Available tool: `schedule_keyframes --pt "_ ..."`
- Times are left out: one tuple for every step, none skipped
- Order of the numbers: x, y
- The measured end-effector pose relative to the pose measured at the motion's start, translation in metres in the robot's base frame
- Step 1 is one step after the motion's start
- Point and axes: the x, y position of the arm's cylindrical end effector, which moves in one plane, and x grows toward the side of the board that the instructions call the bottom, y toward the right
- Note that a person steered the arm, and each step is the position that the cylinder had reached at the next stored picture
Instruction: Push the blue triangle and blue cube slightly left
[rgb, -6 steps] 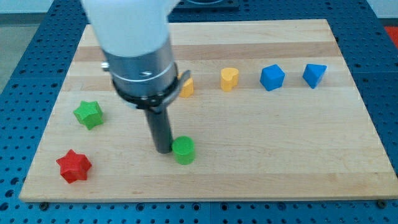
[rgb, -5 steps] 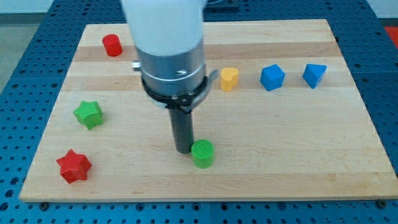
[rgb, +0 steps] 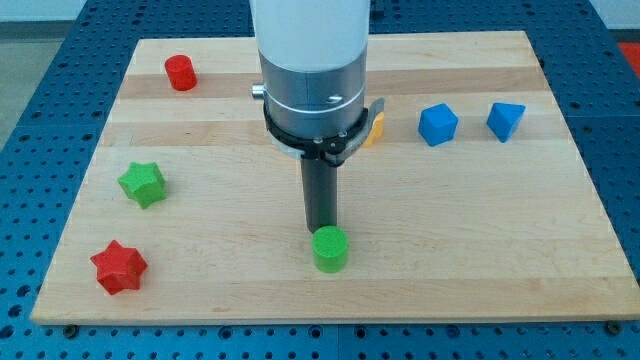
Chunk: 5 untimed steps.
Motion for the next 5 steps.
schedule_keyframes --pt "0.008 0.0" --pt "0.008 0.0" --pt "-0.02 -0.023" --pt "-0.058 -0.074" --pt "-0.089 -0.13"
